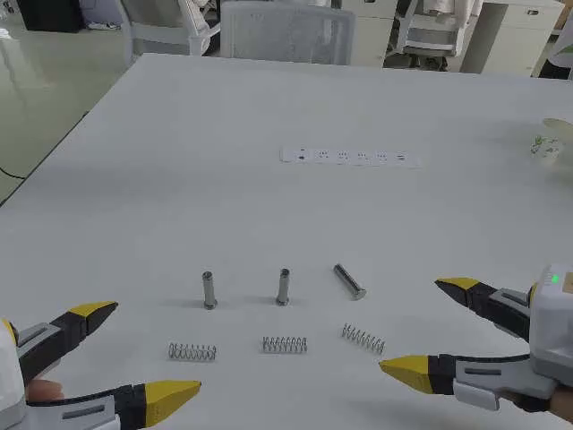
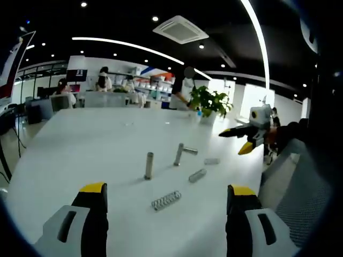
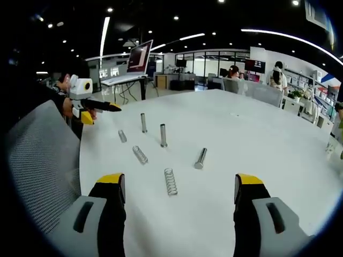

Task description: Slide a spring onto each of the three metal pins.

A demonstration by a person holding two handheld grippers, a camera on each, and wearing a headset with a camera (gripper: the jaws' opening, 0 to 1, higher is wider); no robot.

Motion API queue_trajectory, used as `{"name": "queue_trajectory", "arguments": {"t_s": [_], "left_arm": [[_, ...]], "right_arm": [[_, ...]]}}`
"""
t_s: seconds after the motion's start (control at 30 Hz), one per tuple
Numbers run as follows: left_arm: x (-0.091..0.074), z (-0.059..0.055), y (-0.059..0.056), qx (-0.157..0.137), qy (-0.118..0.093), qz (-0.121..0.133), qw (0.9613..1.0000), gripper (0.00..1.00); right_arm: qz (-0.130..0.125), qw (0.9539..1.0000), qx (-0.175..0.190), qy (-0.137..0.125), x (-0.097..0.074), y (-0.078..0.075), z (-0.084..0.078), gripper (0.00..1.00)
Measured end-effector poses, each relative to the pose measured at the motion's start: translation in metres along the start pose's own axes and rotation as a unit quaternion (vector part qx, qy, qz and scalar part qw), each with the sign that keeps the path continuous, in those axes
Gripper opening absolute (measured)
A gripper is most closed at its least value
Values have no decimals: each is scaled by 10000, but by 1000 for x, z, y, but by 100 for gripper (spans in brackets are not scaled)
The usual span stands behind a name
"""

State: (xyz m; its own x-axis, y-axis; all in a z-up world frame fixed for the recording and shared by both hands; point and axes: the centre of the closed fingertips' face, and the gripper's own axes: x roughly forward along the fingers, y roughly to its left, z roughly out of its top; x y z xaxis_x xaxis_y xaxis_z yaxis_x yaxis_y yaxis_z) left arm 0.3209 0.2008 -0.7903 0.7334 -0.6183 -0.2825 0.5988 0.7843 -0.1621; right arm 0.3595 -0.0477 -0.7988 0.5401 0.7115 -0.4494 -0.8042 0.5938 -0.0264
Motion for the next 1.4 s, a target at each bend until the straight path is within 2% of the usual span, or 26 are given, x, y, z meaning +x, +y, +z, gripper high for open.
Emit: {"name": "queue_trajectory", "arguments": {"t_s": [1.4], "left_arm": [[-1, 0, -1, 1, 6, -15, 10000, 88]], "right_arm": [[-4, 9999, -67, 144, 1, 2, -5, 82]]}}
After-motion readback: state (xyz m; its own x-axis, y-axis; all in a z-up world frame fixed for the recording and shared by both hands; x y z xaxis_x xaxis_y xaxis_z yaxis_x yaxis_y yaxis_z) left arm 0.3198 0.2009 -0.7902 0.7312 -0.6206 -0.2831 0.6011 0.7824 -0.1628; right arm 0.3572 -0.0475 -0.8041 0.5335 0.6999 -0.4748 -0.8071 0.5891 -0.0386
